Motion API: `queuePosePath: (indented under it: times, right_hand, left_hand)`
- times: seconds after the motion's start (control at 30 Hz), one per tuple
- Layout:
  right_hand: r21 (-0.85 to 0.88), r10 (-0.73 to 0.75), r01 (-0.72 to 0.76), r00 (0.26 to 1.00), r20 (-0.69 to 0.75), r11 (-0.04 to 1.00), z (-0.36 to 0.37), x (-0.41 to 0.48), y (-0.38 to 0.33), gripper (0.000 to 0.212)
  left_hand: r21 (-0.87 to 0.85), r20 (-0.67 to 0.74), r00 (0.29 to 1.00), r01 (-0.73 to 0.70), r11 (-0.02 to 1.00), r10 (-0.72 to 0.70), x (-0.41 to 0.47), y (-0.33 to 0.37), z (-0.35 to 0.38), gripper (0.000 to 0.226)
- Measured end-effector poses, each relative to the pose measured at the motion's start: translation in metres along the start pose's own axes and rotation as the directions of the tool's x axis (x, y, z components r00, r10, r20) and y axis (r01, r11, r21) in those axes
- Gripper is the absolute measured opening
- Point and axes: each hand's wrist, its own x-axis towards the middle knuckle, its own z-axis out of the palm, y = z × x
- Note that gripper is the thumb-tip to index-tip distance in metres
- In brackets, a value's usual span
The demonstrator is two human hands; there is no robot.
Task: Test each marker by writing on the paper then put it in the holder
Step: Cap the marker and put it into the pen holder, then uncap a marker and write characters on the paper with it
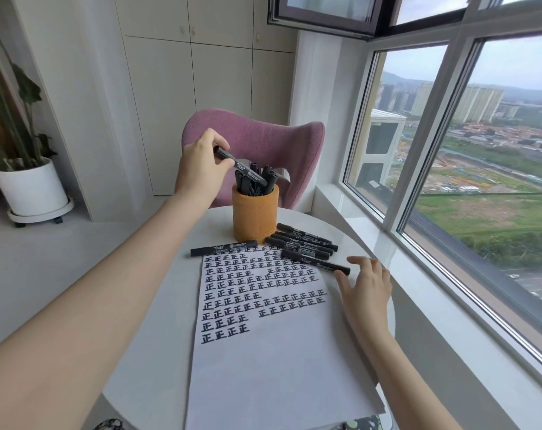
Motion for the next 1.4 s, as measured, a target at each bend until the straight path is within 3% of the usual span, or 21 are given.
queuePosePath:
  times: [0.23,0.53,0.73,0.9,1.1,1.4]
  right_hand:
    - [0.02,0.02,-0.02,1.0,0.013,1.0,0.001,0.002,0.0,0.038]
    - [0.044,0.052,-0.053,0.998,0.019,0.998,0.003,0.002,0.0,0.033]
    - [0.057,0.05,-0.051,0.999,0.021,0.997,0.005,0.003,0.002,0.032]
    - [0.06,0.025,-0.027,0.999,0.035,0.998,0.003,0.002,0.001,0.031]
    - [0.063,0.01,-0.013,0.999,0.05,0.998,0.002,0.002,0.0,0.031]
    - [0.039,0.014,-0.016,0.998,0.065,0.999,0.005,0.003,0.003,0.035]
  left_hand:
    - [0.067,0.024,0.999,-0.048,0.997,0.047,0.007,0.0,0.005,0.018]
    - [0.243,0.118,0.968,-0.245,0.938,0.222,0.014,0.013,0.033,0.034]
    - [0.206,0.235,0.966,-0.155,0.966,0.105,0.013,0.009,0.047,0.019]
    - [0.179,0.137,0.98,-0.165,0.97,0.142,0.003,-0.001,0.052,0.019]
    - [0.264,0.189,0.977,-0.148,0.953,0.099,-0.007,-0.013,0.057,0.03]
    - [0.189,0.098,0.982,-0.177,0.966,0.16,-0.025,-0.013,0.05,0.028]
